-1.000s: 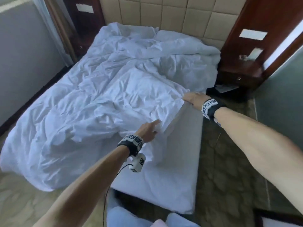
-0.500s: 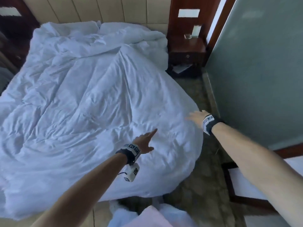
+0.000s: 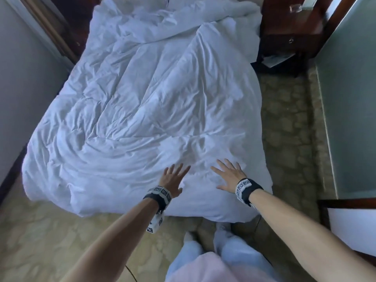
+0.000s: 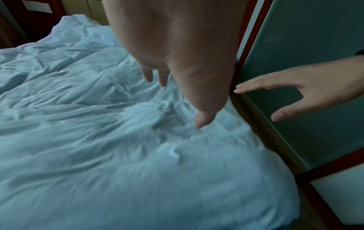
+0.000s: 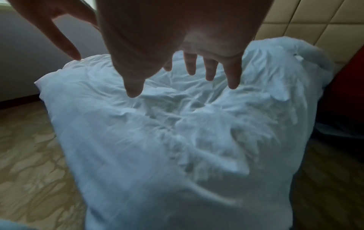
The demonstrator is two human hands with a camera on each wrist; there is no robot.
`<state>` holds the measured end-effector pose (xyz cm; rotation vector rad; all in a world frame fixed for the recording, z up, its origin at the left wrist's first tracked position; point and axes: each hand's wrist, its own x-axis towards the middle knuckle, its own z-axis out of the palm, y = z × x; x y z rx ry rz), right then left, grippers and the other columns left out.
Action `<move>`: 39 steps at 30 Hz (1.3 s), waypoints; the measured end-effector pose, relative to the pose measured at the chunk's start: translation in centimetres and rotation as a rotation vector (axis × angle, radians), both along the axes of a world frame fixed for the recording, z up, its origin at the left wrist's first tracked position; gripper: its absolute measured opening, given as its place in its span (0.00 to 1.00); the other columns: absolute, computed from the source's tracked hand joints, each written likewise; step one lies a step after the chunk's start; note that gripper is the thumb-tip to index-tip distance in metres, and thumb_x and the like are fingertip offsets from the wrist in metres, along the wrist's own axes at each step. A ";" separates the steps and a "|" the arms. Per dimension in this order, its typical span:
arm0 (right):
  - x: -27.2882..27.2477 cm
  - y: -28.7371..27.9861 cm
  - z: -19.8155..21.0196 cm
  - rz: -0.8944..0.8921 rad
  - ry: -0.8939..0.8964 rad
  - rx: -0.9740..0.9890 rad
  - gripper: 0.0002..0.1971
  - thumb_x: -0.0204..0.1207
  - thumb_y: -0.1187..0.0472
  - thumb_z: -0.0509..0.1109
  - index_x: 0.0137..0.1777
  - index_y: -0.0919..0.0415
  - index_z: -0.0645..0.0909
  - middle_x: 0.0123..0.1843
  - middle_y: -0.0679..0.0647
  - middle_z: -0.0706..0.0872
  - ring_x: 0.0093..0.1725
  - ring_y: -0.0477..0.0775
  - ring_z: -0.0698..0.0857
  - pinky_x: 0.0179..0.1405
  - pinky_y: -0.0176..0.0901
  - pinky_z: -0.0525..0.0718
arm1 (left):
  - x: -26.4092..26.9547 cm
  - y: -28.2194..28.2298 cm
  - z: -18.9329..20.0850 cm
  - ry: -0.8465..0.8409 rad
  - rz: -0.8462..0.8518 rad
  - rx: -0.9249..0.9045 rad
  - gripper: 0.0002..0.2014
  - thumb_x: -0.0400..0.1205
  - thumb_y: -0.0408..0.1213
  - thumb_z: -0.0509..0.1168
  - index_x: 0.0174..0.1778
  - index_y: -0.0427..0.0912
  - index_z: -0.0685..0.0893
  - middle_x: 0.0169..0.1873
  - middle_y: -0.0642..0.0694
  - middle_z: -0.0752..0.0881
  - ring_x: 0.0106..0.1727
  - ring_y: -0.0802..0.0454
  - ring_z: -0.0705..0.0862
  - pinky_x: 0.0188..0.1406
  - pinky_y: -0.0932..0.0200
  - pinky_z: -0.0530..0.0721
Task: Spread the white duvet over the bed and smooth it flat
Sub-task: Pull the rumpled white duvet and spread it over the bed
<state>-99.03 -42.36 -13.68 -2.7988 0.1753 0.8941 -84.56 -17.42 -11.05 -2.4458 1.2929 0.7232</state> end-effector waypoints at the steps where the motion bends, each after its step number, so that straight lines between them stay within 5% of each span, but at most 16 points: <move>1: -0.7 1.0 -0.7 -0.025 0.014 0.008 0.45 0.78 0.32 0.63 0.86 0.35 0.39 0.89 0.48 0.36 0.88 0.62 0.39 0.82 0.74 0.49 | -0.2 1.1 -0.9 0.004 -0.005 0.017 0.50 0.81 0.53 0.68 0.87 0.58 0.35 0.88 0.44 0.46 0.87 0.35 0.51 0.84 0.35 0.54; 10: -8.8 8.4 -8.4 -0.304 0.163 0.103 0.52 0.72 0.33 0.71 0.86 0.38 0.38 0.89 0.50 0.37 0.87 0.68 0.43 0.80 0.76 0.53 | -4.1 4.0 -9.3 0.080 -0.188 0.143 0.56 0.77 0.63 0.70 0.86 0.59 0.31 0.88 0.47 0.40 0.87 0.35 0.46 0.83 0.30 0.52; 16: -12.1 9.7 -17.1 -0.335 0.115 0.157 0.62 0.65 0.35 0.79 0.85 0.36 0.35 0.88 0.47 0.34 0.87 0.69 0.40 0.78 0.82 0.55 | -7.3 3.2 -16.8 0.070 -0.163 0.173 0.61 0.72 0.70 0.70 0.85 0.61 0.31 0.88 0.43 0.39 0.86 0.28 0.45 0.77 0.25 0.63; 20: -9.9 8.6 -23.2 -0.333 0.027 0.099 0.67 0.59 0.31 0.80 0.84 0.35 0.32 0.88 0.46 0.33 0.86 0.66 0.36 0.75 0.85 0.49 | -7.7 2.3 -22.9 -0.031 -0.131 0.213 0.72 0.62 0.69 0.77 0.84 0.56 0.26 0.84 0.37 0.29 0.82 0.18 0.37 0.72 0.14 0.50; 22: -8.4 8.2 -25.0 -0.338 -0.009 0.038 0.56 0.66 0.40 0.79 0.85 0.35 0.44 0.88 0.49 0.46 0.85 0.69 0.49 0.74 0.84 0.60 | -7.8 1.0 -24.3 -0.088 -0.137 0.199 0.66 0.67 0.56 0.81 0.84 0.55 0.34 0.86 0.30 0.50 0.80 0.17 0.58 0.70 0.16 0.65; 23: -7.5 7.9 -24.9 -0.334 -0.040 0.007 0.46 0.71 0.49 0.78 0.84 0.36 0.53 0.85 0.52 0.55 0.82 0.70 0.59 0.71 0.80 0.68 | -7.4 0.4 -24.4 -0.129 -0.170 0.190 0.58 0.71 0.46 0.80 0.84 0.55 0.42 0.80 0.32 0.68 0.72 0.23 0.75 0.64 0.24 0.80; 25: -6.1 7.5 -23.3 -0.320 -0.082 0.011 0.30 0.78 0.64 0.68 0.78 0.42 0.70 0.75 0.55 0.74 0.71 0.71 0.76 0.63 0.66 0.80 | -6.8 -0.8 -23.2 -0.090 -0.225 0.157 0.43 0.78 0.30 0.71 0.84 0.54 0.55 0.62 0.39 0.84 0.55 0.35 0.87 0.50 0.40 0.89; 29: -6.7 6.5 -14.9 -0.181 0.117 0.098 0.12 0.79 0.70 0.64 0.60 0.62 0.82 0.56 0.63 0.86 0.57 0.67 0.86 0.52 0.53 0.84 | -7.4 -0.6 -16.5 0.042 -0.321 0.171 0.35 0.81 0.25 0.66 0.84 0.48 0.64 0.51 0.39 0.88 0.52 0.40 0.89 0.44 0.53 0.87; 32: -9.1 7.5 -6.7 -0.107 0.214 0.195 0.03 0.80 0.65 0.68 0.50 0.59 0.78 0.50 0.62 0.84 0.52 0.64 0.85 0.43 0.49 0.79 | -9.3 0.7 -9.6 0.208 -0.266 0.262 0.17 0.85 0.35 0.64 0.71 0.47 0.80 0.53 0.42 0.89 0.57 0.41 0.88 0.53 0.50 0.86; 35: -10.6 10.3 0.3 -0.034 0.294 0.387 0.09 0.81 0.55 0.71 0.42 0.58 0.80 0.39 0.54 0.82 0.43 0.57 0.80 0.39 0.44 0.75 | -9.6 3.7 -4.1 0.293 -0.208 0.352 0.17 0.84 0.34 0.63 0.69 0.46 0.83 0.59 0.42 0.87 0.61 0.40 0.86 0.60 0.45 0.84; 37: -11.0 12.9 1.8 0.000 0.325 0.508 0.15 0.81 0.51 0.72 0.55 0.64 0.84 0.47 0.57 0.85 0.46 0.55 0.80 0.41 0.40 0.71 | -9.2 6.6 -2.8 0.297 -0.114 0.364 0.18 0.84 0.32 0.63 0.70 0.44 0.82 0.66 0.42 0.84 0.66 0.40 0.83 0.66 0.47 0.81; 39: -11.0 15.5 0.9 0.014 0.318 0.487 0.23 0.81 0.49 0.71 0.64 0.70 0.82 0.57 0.64 0.87 0.52 0.61 0.84 0.49 0.43 0.78 | -9.5 9.6 -3.1 0.323 -0.015 0.385 0.20 0.84 0.31 0.64 0.73 0.46 0.80 0.70 0.44 0.82 0.69 0.43 0.81 0.70 0.50 0.79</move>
